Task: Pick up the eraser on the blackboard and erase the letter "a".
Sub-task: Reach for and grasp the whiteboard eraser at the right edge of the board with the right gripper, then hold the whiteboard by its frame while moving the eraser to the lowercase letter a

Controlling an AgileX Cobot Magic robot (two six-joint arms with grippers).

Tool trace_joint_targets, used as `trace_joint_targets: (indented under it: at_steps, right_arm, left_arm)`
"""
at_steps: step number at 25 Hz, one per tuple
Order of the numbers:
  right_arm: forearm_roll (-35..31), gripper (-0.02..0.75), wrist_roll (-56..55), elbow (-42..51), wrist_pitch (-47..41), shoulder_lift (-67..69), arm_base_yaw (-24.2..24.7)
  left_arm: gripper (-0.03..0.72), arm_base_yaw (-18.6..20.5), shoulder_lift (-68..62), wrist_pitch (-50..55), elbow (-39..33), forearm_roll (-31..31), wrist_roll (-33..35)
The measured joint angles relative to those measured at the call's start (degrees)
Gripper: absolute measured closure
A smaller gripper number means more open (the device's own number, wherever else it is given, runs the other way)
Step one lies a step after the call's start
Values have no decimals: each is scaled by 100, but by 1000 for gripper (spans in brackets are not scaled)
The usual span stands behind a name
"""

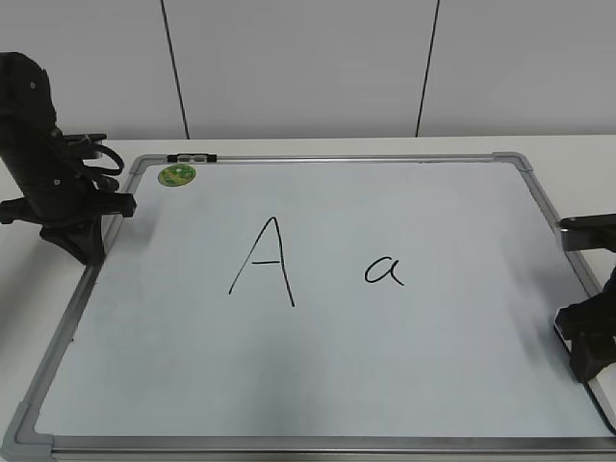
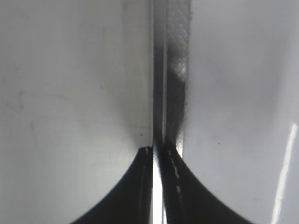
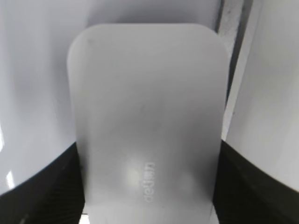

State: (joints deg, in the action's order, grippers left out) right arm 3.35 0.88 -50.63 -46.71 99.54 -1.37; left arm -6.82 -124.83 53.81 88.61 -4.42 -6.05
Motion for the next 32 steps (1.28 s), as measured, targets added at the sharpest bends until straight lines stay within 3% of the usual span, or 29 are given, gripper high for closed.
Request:
trace_joint_targets:
  at_steps: [16, 26, 32]
  right_arm:
    - [-256, 209, -23, -54, -44, 12, 10]
    - [-719, 209, 1, -1697, -1951, 304, -57]
    - [-774, 209, 21, -2620, -2160, 1002, -362]
  left_arm:
    - [660, 0, 0, 0, 0, -10, 0]
    - [660, 0, 0, 0, 0, -10, 0]
    - [659, 0, 0, 2, 0, -10, 0]
